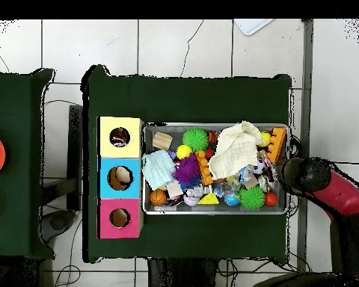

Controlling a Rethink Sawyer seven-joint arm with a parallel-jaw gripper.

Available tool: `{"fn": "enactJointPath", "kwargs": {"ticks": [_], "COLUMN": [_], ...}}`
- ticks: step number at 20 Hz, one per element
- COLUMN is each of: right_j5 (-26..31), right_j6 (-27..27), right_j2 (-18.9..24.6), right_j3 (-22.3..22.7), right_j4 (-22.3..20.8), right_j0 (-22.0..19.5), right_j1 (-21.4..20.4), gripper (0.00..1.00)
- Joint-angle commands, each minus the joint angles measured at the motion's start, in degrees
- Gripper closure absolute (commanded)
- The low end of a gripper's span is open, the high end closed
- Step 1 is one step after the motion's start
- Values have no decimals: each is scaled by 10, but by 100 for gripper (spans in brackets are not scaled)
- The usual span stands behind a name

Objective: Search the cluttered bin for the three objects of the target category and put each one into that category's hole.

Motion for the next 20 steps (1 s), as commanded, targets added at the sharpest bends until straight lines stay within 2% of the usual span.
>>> {"fn": "enactJointPath", "kwargs": {"ticks": [1, 4, 5, 16, 20], "right_j5": [-40, -47, -50, -59, -61], "right_j6": [51, 48, 40, 66, 77], "right_j2": [46, 43, 48, 31, 22], "right_j3": [-34, -56, -59, -69, -59], "right_j4": [-7, -14, -17, -19, -19], "right_j0": [-14, -15, -18, -1, 5], "right_j1": [67, 84, 86, 87, 79], "gripper": [0, 0, 100, 100, 100]}}
